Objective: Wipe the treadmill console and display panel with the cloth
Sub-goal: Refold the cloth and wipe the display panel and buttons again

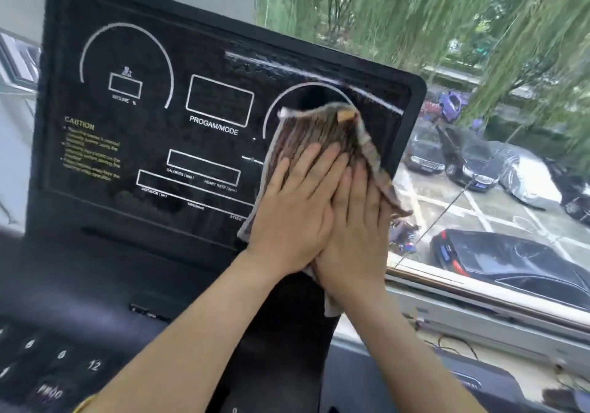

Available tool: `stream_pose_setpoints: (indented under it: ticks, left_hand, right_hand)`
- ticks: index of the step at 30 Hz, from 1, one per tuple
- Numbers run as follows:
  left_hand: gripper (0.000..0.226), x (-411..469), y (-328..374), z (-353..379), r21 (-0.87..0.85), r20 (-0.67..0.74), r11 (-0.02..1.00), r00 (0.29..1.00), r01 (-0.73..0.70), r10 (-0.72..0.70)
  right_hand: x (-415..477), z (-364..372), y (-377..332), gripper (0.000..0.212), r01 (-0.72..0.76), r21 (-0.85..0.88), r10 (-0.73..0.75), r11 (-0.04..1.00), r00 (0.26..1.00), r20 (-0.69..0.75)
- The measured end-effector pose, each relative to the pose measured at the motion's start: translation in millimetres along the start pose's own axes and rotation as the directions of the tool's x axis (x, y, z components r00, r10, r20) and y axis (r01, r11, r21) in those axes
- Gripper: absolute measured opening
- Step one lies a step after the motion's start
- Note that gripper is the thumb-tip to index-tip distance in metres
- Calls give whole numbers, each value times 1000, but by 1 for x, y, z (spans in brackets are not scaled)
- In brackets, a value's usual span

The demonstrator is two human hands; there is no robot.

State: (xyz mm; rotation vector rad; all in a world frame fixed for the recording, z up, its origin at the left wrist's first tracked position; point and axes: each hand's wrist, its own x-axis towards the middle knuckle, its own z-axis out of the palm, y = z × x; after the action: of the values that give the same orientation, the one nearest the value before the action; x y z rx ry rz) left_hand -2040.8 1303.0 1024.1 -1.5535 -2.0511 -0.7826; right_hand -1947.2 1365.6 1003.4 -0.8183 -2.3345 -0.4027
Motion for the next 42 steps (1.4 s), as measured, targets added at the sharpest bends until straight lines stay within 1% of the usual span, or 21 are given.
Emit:
stream_pose_setpoints:
  ticks: [3, 5, 8, 11, 13, 15, 18, 19, 21, 22, 24, 26, 27, 28, 30, 32, 34, 35, 36, 38, 42]
  left_hand:
    - [52, -24, 6, 6, -87, 42, 992, 995, 96, -93]
    - [51, -7, 6, 2, -61, 27, 993, 995, 97, -95]
    - [42, 44, 1, -14, 61, -78, 997, 996, 38, -34]
    - [47, 95, -7, -39, 37, -170, 996, 983, 83, -75]
    - [50, 116, -12, -51, 19, -170, 991, 977, 133, -128]
    - [49, 127, -20, -56, 76, -180, 985, 973, 157, -141]
    - [45, 135, -25, -61, 130, -152, 986, 984, 108, -88]
    - [45, 137, -28, -61, 129, -148, 987, 986, 95, -75]
    - [44, 137, -40, -63, 103, -157, 990, 984, 95, -79]
    - [44, 134, -49, -64, 70, -161, 992, 983, 104, -92]
    - [44, 124, -74, -69, 5, -181, 994, 978, 107, -105]
    - [44, 115, -107, -83, -66, -210, 991, 969, 118, -130]
    - [42, 111, -122, -90, -91, -204, 987, 968, 131, -148]
    - [41, 108, -136, -97, -102, -186, 984, 969, 143, -160]
    - [42, 103, -155, -107, -81, -142, 986, 978, 142, -153]
    - [45, 96, -167, -109, -48, -157, 993, 981, 105, -112]
    - [48, 87, -180, -106, -48, -207, 995, 974, 87, -96]
    - [50, 82, -190, -106, -56, -227, 993, 967, 108, -118]
    - [52, 76, -202, -106, -47, -246, 989, 959, 137, -144]
    - [52, 65, -226, -109, 4, -266, 982, 947, 189, -181]
    - [49, 52, -254, -116, 78, -249, 970, 946, 231, -205]
  right_hand:
    - [-16, 4, 8, 70, 123, -5, -123, 992, 992, 35]
    - [9, -6, 23, 68, 159, -32, -159, 987, 987, 2]
    - [77, -33, 39, 74, 78, -48, -82, 996, 994, -78]
    - [132, -55, 39, 76, 34, -79, -39, 996, 998, -54]
    - [159, -72, 38, 69, 43, -66, -41, 997, 999, 35]
    - [185, -92, 39, 57, 89, -11, -85, 996, 974, 208]
    - [222, -112, 34, 61, 137, 10, -116, 991, 798, 591]
    - [232, -110, 30, 66, 154, 7, -120, 988, 740, 662]
    - [245, -103, 17, 81, 168, -5, -112, 986, 678, 727]
    - [248, -98, 7, 89, 180, -22, -108, 983, 678, 727]
    - [252, -79, -16, 98, 249, -77, -147, 966, 765, 627]
    - [258, -63, -50, 86, 298, -60, -244, 953, 867, 435]
    - [261, -60, -64, 81, 306, -23, -274, 952, 882, 385]
    - [266, -59, -76, 83, 315, 8, -291, 949, 865, 408]
    - [285, -61, -92, 99, 319, 43, -279, 947, 748, 602]
    - [305, -66, -106, 116, 323, -20, -195, 946, 619, 761]
    - [317, -65, -130, 126, 377, -114, -128, 919, 558, 820]
    - [320, -62, -145, 128, 403, -140, -126, 904, 566, 814]
    - [323, -59, -161, 127, 410, -167, -133, 897, 609, 782]
    - [323, -58, -189, 111, 412, -208, -160, 887, 697, 699]
    - [324, -66, -230, 87, 496, -261, -199, 828, 696, 690]
